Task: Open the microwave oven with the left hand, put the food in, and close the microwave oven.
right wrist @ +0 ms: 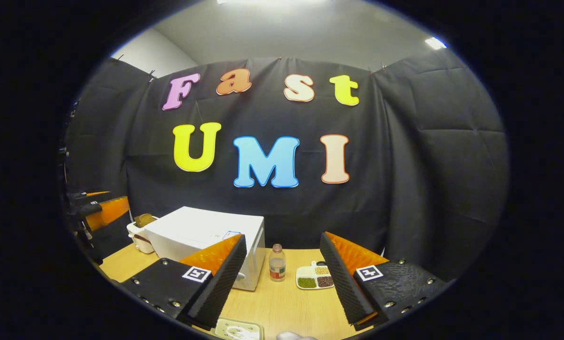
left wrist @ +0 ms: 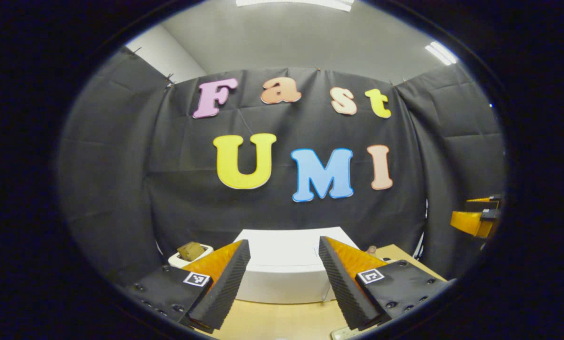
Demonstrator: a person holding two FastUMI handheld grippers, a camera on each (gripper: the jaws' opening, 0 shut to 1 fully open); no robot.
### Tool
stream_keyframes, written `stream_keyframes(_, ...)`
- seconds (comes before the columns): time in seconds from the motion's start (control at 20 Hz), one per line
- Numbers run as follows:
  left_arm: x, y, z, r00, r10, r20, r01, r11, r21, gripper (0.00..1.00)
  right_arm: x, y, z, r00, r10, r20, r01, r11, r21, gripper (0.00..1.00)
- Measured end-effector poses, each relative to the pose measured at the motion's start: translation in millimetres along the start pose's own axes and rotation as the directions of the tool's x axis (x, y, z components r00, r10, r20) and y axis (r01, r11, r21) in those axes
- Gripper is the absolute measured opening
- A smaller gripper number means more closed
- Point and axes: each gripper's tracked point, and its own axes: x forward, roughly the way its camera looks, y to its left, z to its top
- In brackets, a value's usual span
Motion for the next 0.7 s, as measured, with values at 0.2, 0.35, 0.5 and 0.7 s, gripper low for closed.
stream_keyframes(0.2,-36.9,21.0,30.2,0.999,0.036,0.027,-0.035,0.999,-0.036,0.99,-5.0,-7.0,23.4,1.000,-0.003,0.025,0.002,1.000,0.025,0.96)
stream_keyframes(0.35,-53.7,28.1,37.6,0.998,0.055,0.033,-0.054,0.998,-0.033,0.98,-9.7,-11.7,34.7,0.999,-0.013,0.036,0.013,1.000,-0.002,0.95)
stream_keyframes(0.5,-63.5,28.4,41.9,0.998,0.058,0.034,-0.057,0.997,-0.044,0.94,-15.6,-4.5,44.8,0.999,0.012,0.044,-0.013,1.000,0.013,0.95)
stream_keyframes(0.7,-69.6,26.4,43.2,0.998,0.057,0.032,-0.056,0.998,-0.027,0.94,-19.6,1.3,49.0,0.998,0.026,0.054,-0.026,1.000,-0.004,0.96)
